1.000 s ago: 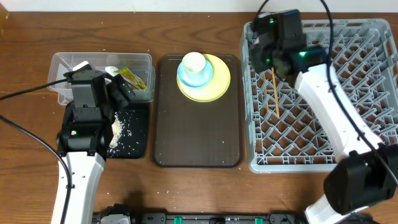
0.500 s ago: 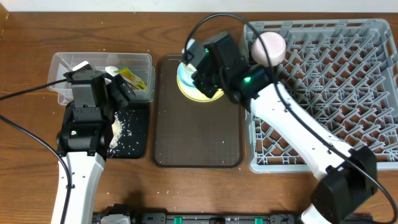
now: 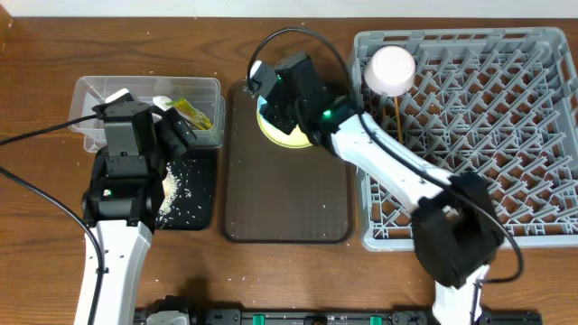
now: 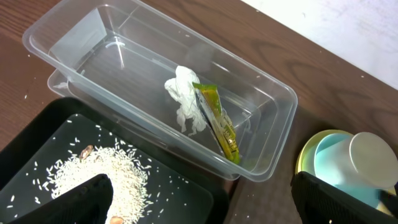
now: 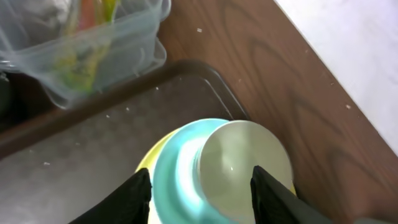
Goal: Sort waste into correct bins and load items into the dishwasher rack
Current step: 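Move the right gripper to the stack and grasp the white cup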
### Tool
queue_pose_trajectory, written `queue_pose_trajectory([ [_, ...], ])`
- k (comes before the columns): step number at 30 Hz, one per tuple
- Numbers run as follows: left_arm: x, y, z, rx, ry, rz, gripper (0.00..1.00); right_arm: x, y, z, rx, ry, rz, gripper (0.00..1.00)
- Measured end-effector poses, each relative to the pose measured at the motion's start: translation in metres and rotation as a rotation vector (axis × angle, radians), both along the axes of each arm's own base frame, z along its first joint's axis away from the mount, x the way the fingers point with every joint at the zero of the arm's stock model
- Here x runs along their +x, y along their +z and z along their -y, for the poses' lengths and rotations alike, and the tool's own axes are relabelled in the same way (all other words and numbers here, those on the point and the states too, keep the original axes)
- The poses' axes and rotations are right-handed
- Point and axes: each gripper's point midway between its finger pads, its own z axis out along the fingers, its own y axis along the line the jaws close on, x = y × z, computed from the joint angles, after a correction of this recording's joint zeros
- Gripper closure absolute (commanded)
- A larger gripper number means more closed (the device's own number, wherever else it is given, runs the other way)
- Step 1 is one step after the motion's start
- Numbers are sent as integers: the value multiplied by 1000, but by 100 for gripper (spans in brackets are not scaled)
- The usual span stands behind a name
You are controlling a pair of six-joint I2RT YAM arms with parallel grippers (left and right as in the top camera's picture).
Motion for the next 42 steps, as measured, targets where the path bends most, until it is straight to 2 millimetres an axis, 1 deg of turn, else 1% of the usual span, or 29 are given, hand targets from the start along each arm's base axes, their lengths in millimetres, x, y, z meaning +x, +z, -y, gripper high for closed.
queue_pose_trajectory([
  [3, 0, 0, 0, 0, 0, 0, 6, 4, -20, -3, -23, 16, -1, 46],
  [6, 0, 0, 0, 0, 0, 0, 6, 6, -35, -2, -49, 16, -12, 46],
  [8, 0, 0, 0, 0, 0, 0, 5, 9, -42, 1, -75, 0, -9, 50],
  [11, 0, 0, 0, 0, 0, 0, 6, 11, -46, 8, -110, -20, 0, 59],
  [16, 0, 0, 0, 0, 0, 0, 6, 10, -53, 18, -158, -46, -13, 66],
  [20, 0, 0, 0, 0, 0, 0, 6, 7, -58, 25, -189, -52, -32, 76],
  [22, 0, 0, 0, 0, 0, 0, 5, 6, -60, 27, -201, -52, -39, 84],
  [23, 0, 0, 0, 0, 0, 0, 6, 5, -61, 27, -203, -53, -44, 90],
  [24, 0, 0, 0, 0, 0, 0, 6, 4, -61, 28, -208, -54, -47, 98],
  [32, 0, 0, 0, 0, 0, 0, 6, -3, -68, 32, -192, -100, -112, 99],
  [35, 0, 0, 0, 0, 0, 0, 6, -8, -68, 31, -173, -101, -144, 99],
  [38, 0, 0, 0, 0, 0, 0, 6, -15, -60, 28, -137, -99, -176, 99],
  [41, 0, 0, 0, 0, 0, 0, 6, -22, -39, 29, -93, -115, -193, 99],
  [42, 0, 0, 0, 0, 0, 0, 6, -25, -27, 30, -74, -123, -194, 99],
])
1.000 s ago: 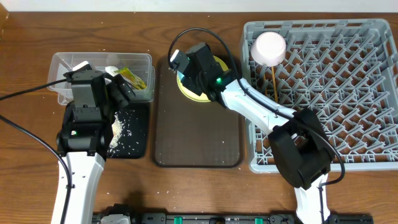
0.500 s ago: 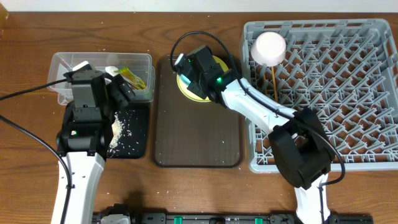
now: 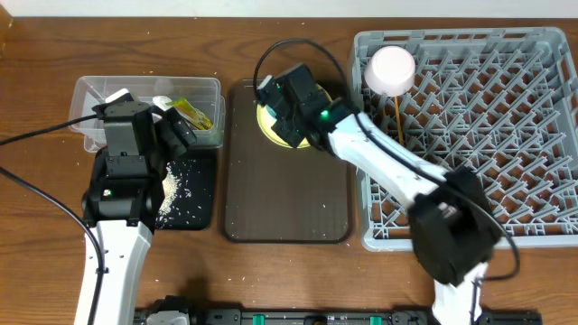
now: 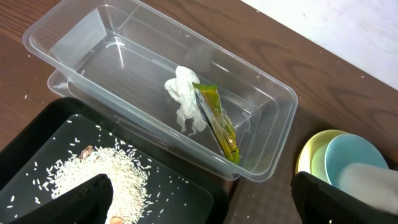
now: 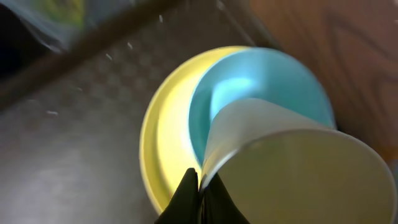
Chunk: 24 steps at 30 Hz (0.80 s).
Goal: Sort waste into correct bins and load items into the dishwasher rack
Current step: 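Move the right gripper to the stack and grasp the white cup, then carry the white cup right into the dish rack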
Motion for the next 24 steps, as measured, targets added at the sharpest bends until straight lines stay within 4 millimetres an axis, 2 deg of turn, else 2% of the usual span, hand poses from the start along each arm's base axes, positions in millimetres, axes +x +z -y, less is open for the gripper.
queue_pose_trajectory([
  [4, 0, 0, 0, 0, 0, 0, 6, -13, 57, 12, 95, -16, 3, 99],
  [7, 0, 0, 0, 0, 0, 0, 6, -26, 96, 32, 177, -20, -18, 99],
  [11, 0, 0, 0, 0, 0, 0, 6, -37, 122, 69, 268, -48, -105, 99],
  [14, 0, 0, 0, 0, 0, 0, 6, -38, 124, 96, 334, -86, -193, 99],
  [19, 0, 0, 0, 0, 0, 0, 6, -33, 114, 145, 439, -185, -342, 99],
  [21, 0, 0, 0, 0, 0, 0, 6, -28, 110, 156, 476, -205, -374, 99],
  [24, 0, 0, 0, 0, 0, 0, 6, -23, 100, 162, 534, -203, -429, 99],
])
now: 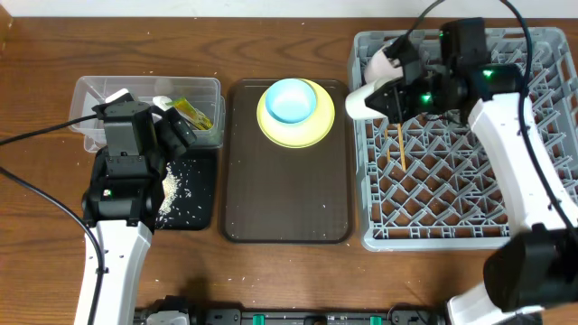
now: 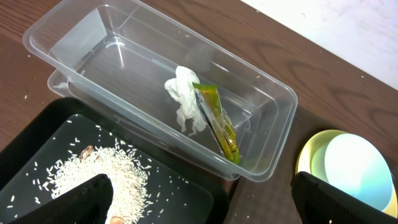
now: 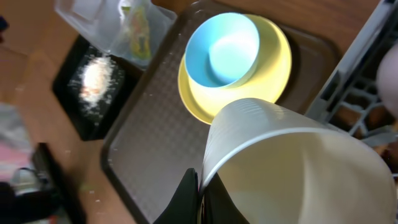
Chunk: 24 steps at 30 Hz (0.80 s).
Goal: Sort waste into correct bins and load items into the dishwasher rack
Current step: 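Carry the white cup right into the dish rack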
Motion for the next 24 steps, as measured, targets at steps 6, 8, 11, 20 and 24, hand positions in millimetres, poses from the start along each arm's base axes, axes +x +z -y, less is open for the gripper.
queue_pose_trajectory([
  [6, 0, 0, 0, 0, 0, 0, 6, 9, -25, 4, 101, 32, -74, 99],
  [8, 0, 0, 0, 0, 0, 0, 6, 11, -28, 3, 158, 58, -79, 99],
  [11, 0, 0, 0, 0, 0, 0, 6, 14, -32, 4, 220, 75, -91, 99],
  [20, 0, 0, 0, 0, 0, 0, 6, 20, -42, 8, 293, 94, -101, 99],
  [24, 0, 0, 0, 0, 0, 0, 6, 20, -46, 5, 320, 108, -110, 99],
])
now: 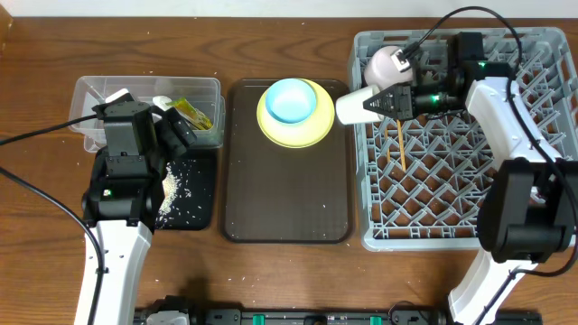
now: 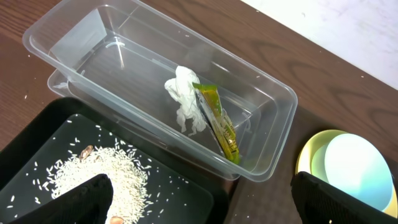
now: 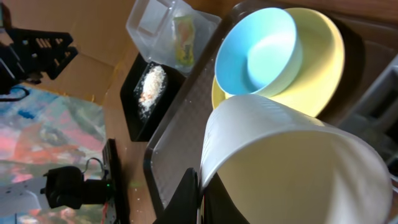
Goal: Sort waste into correct bins and load items into the dishwasher rack
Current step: 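Carry the white cup right into the dish rack, then lower the white cup upright into the rack and open the gripper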
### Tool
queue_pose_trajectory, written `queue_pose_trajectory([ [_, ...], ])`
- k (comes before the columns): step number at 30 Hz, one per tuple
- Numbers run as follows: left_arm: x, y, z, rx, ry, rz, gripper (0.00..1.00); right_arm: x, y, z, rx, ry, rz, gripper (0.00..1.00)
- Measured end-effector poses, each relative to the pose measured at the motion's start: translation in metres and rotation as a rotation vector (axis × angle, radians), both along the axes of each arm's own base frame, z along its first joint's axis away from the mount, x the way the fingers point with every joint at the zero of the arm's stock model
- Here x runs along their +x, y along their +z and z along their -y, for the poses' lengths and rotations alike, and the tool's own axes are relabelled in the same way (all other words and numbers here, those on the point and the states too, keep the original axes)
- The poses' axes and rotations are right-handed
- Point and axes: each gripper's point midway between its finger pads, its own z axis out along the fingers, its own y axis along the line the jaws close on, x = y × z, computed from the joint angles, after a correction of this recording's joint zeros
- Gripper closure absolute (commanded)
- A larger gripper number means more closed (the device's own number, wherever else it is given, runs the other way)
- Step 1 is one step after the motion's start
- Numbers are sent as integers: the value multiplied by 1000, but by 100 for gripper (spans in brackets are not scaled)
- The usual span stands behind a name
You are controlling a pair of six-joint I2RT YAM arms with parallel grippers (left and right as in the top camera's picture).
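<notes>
My right gripper (image 1: 388, 99) is shut on the rim of a white paper cup (image 1: 358, 105), which it holds on its side above the left edge of the grey dishwasher rack (image 1: 470, 171). In the right wrist view the fingers (image 3: 188, 194) pinch the cup (image 3: 292, 168) wall. A blue bowl (image 1: 291, 99) sits in a yellow plate (image 1: 298, 133) on the brown tray (image 1: 287, 194). My left gripper (image 2: 199, 208) hangs open over the clear bin (image 2: 93, 68) and the black tray of rice (image 2: 93, 171).
The clear bin holds a crumpled tissue (image 2: 183, 106) and a yellow packet (image 2: 217, 121). In the rack's back left corner stands an upturned white cup (image 1: 388, 65), with a thin wooden stick (image 1: 397, 135) beside it. The left arm (image 1: 126, 171) covers part of the black tray.
The cup has tipped further onto its side and shifted slightly left at the rack's left edge. The right forearm now lies along the rack's back. The left arm has not moved.
My right gripper stood open around the white cup standing in the blue bowl. Then it was shut on the cup's rim. Then the cup was away from the bowl at the rack's left edge, and now it lies sideways there, still held.
</notes>
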Motion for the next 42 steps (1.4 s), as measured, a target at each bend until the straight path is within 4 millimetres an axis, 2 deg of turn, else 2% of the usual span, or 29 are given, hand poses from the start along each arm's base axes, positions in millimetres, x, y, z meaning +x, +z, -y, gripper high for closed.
queue_pose_trajectory([
  [13, 0, 0, 0, 0, 0, 0, 6, -9, -8, 2, -30, 3, -56, 99],
  [30, 0, 0, 0, 0, 0, 0, 6, -12, -32, 22, -224, -24, -78, 99],
  [32, 0, 0, 0, 0, 0, 0, 6, -11, -37, 28, -267, -33, -79, 99],
  [38, 0, 0, 0, 0, 0, 0, 6, -21, -77, 57, -489, -56, -159, 99],
  [42, 0, 0, 0, 0, 0, 0, 6, -24, -81, 61, -529, -58, -178, 99],
])
